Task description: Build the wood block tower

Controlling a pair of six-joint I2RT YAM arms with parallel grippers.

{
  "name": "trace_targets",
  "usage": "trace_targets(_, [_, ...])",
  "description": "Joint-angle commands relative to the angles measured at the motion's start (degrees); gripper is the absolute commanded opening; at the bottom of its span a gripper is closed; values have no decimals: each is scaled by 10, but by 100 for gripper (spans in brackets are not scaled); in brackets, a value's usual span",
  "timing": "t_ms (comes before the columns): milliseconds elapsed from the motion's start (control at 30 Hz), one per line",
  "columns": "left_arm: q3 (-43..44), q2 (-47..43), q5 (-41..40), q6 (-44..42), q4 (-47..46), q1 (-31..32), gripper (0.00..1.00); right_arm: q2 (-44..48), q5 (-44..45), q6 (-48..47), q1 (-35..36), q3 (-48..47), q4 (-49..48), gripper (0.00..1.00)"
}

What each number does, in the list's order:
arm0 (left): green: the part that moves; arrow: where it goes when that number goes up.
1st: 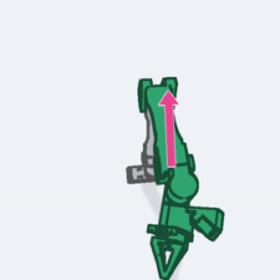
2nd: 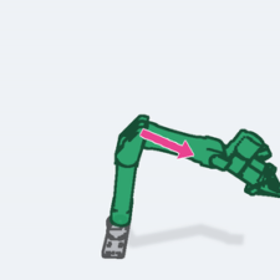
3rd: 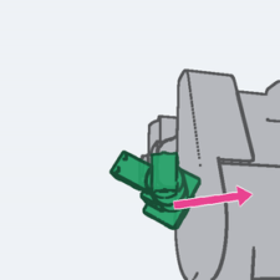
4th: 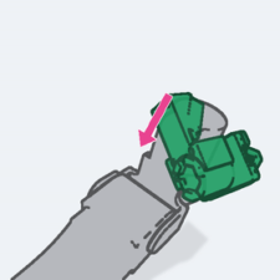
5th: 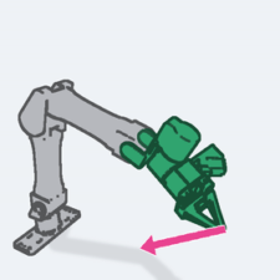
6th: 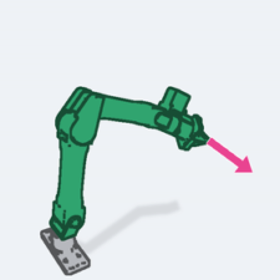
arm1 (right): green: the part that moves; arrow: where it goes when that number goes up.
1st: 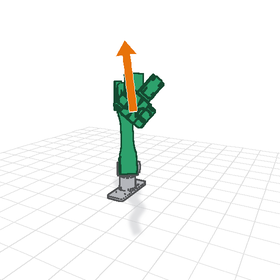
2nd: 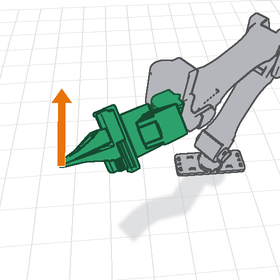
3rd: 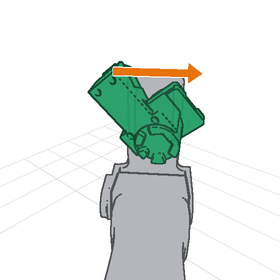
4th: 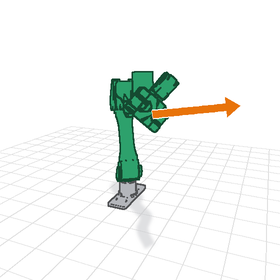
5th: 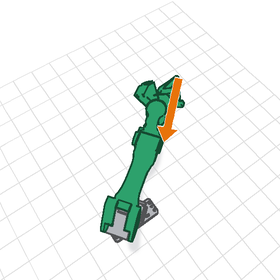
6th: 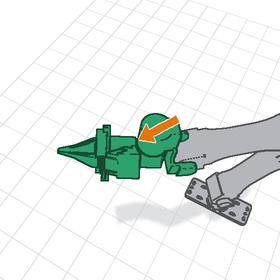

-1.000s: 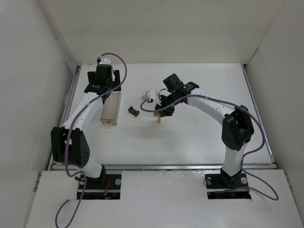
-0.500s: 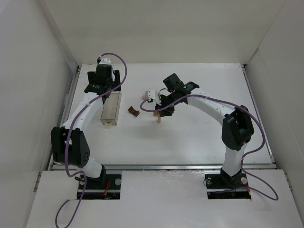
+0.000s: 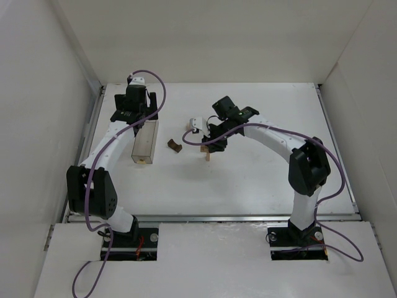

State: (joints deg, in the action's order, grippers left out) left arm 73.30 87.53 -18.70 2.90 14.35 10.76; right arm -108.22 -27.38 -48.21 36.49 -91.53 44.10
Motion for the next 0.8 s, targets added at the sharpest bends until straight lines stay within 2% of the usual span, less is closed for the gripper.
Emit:
trace_targets(0, [-10, -12, -6, 4, -14, -2, 100, -6, -9, 4, 5, -26, -16, 0])
trace_targets(767, [-15, -12, -6, -1, -20, -2, 100, -6, 2, 4, 0, -43, -9, 0])
